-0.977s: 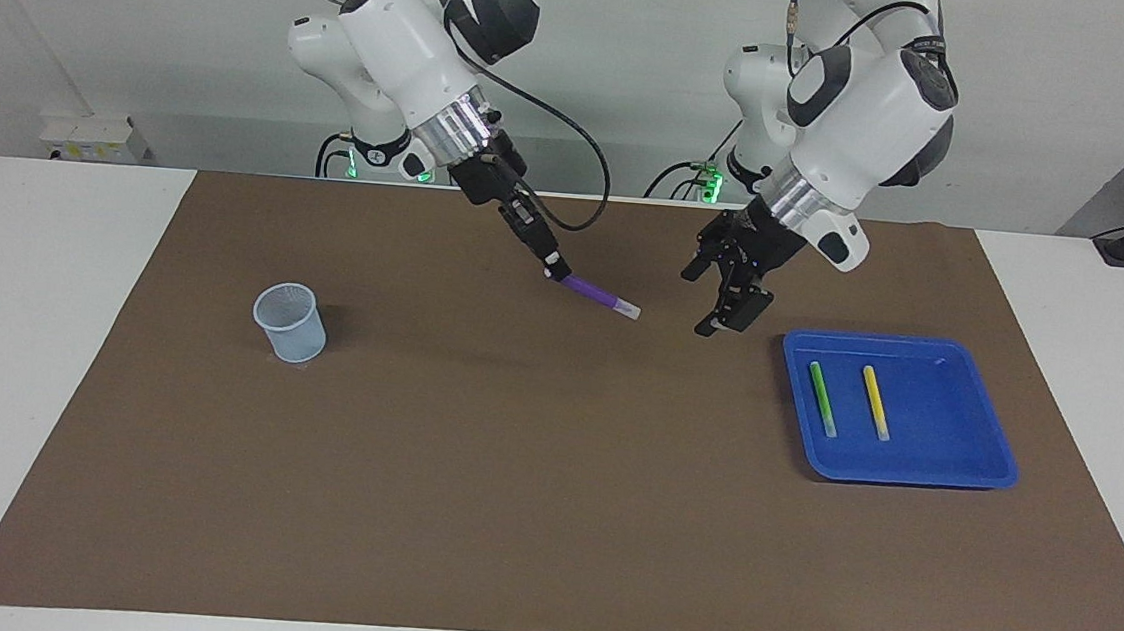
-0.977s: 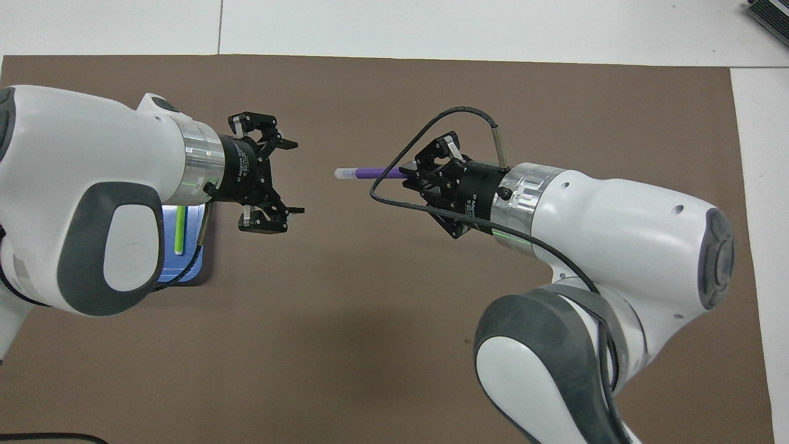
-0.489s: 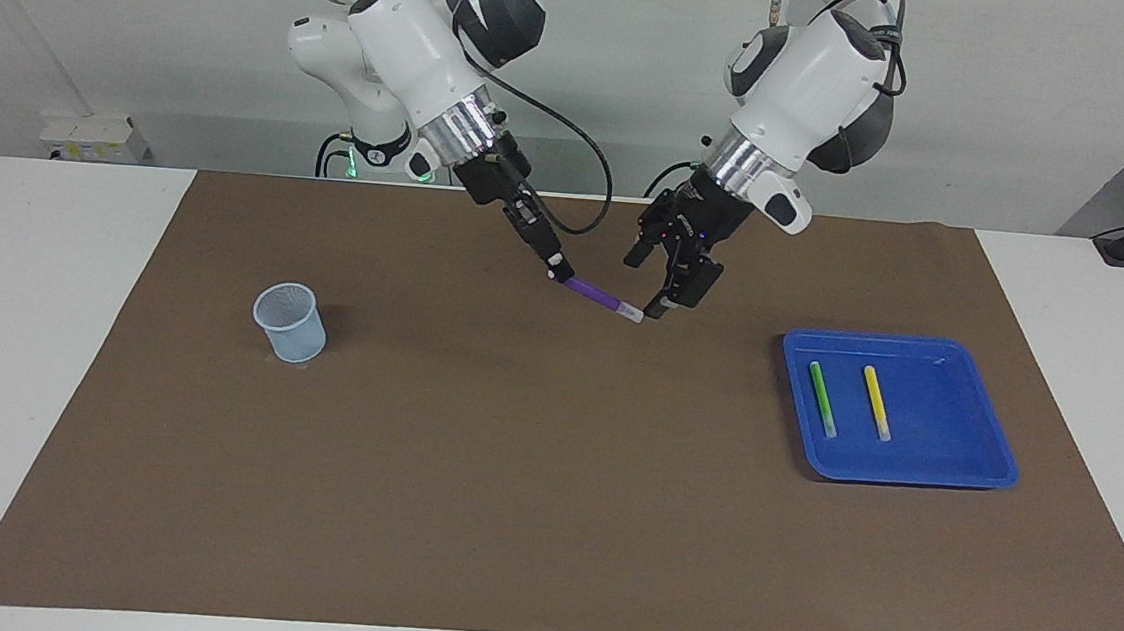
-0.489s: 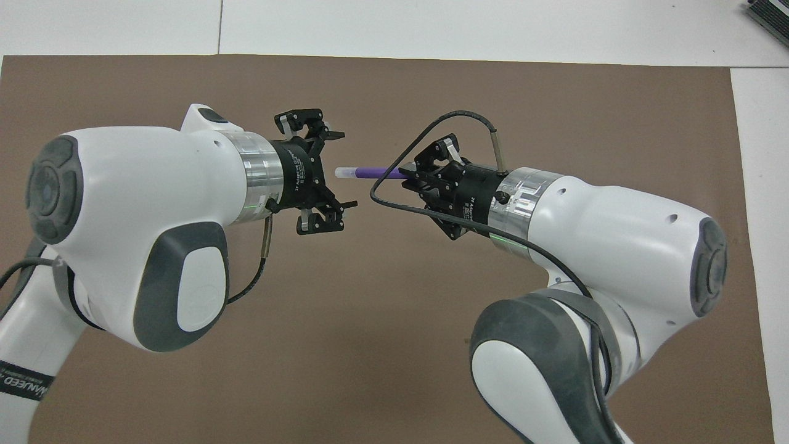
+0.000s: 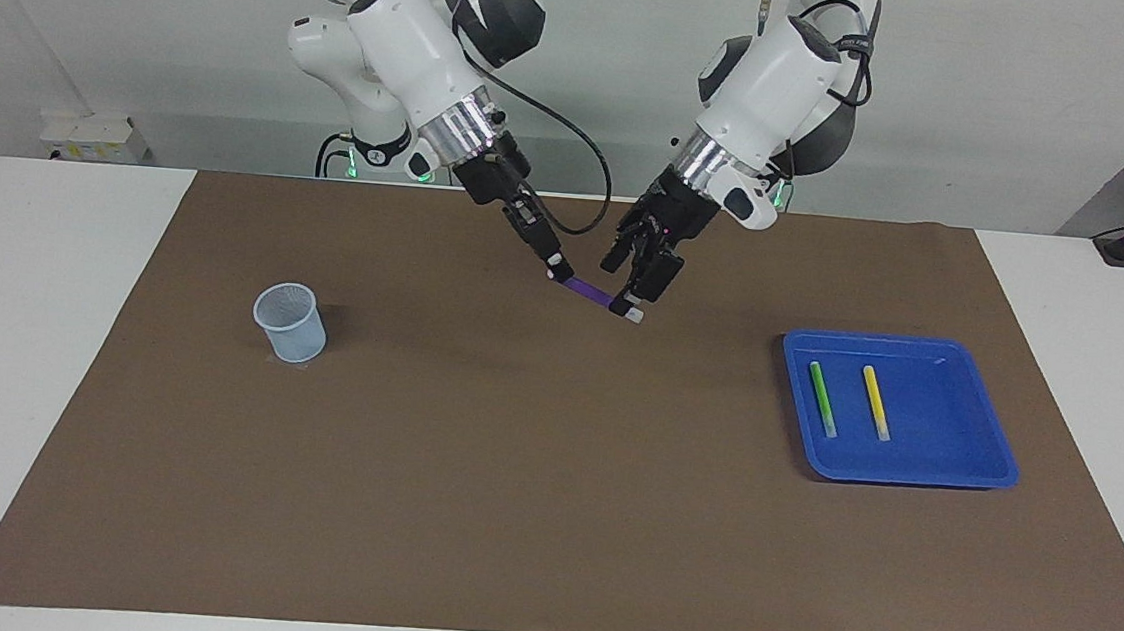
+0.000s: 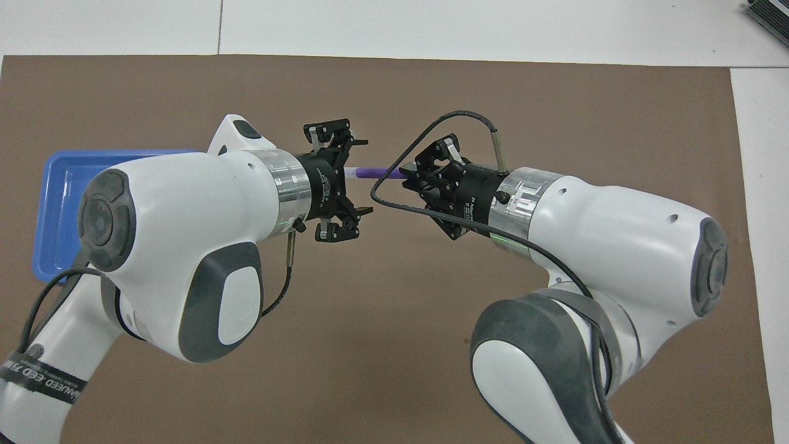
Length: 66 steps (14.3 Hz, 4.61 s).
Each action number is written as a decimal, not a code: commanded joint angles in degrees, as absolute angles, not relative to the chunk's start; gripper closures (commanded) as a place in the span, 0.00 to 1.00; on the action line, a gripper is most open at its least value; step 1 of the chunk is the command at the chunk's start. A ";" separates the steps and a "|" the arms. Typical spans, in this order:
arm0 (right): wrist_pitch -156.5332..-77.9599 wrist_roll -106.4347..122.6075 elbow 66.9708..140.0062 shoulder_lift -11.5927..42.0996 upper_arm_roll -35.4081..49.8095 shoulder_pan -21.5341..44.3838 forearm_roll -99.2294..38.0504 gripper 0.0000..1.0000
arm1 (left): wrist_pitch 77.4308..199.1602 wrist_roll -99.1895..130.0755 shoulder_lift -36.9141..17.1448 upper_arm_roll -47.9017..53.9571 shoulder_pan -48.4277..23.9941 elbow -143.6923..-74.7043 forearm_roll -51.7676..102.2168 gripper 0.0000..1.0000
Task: Right arm passes pens to left for tray arrangement
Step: 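Carry the purple pen toward the left gripper while the left gripper approaches, then close the left gripper on the purple pen held by the right gripper, then carry the purple pen toward the tray while the right gripper withdraws, then lower the purple pen into the tray with the left gripper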
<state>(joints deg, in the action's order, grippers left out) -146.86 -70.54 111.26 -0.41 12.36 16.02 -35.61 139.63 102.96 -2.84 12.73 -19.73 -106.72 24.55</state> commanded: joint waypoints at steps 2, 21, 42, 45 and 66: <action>-147.92 -69.96 113.12 -2.11 12.39 15.91 -37.18 1.00 | 143.52 102.66 -3.60 11.95 -21.79 -108.02 25.05 0.02; -148.18 -69.17 112.94 -1.93 12.39 15.64 -37.18 1.00 | 137.03 102.04 -3.87 11.95 -22.68 -105.38 24.79 0.61; -147.13 -69.00 112.15 -2.02 12.22 15.03 -37.18 0.00 | 131.67 90.30 -2.55 11.25 -21.89 -105.38 24.79 1.00; -140.66 -63.06 111.97 -2.37 11.69 14.07 -34.47 0.00 | 123.26 74.68 -1.76 11.25 -18.38 -105.21 24.61 1.00; -102.13 -16.71 107.23 -4.31 3.87 0.44 -5.20 0.00 | 113.78 -11.59 -4.92 11.25 16.07 -112.83 -2.63 1.00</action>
<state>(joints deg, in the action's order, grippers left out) -101.46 -19.11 109.20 -5.72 5.81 -0.85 -7.19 107.93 -9.97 -4.95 10.58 14.39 -108.90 -0.64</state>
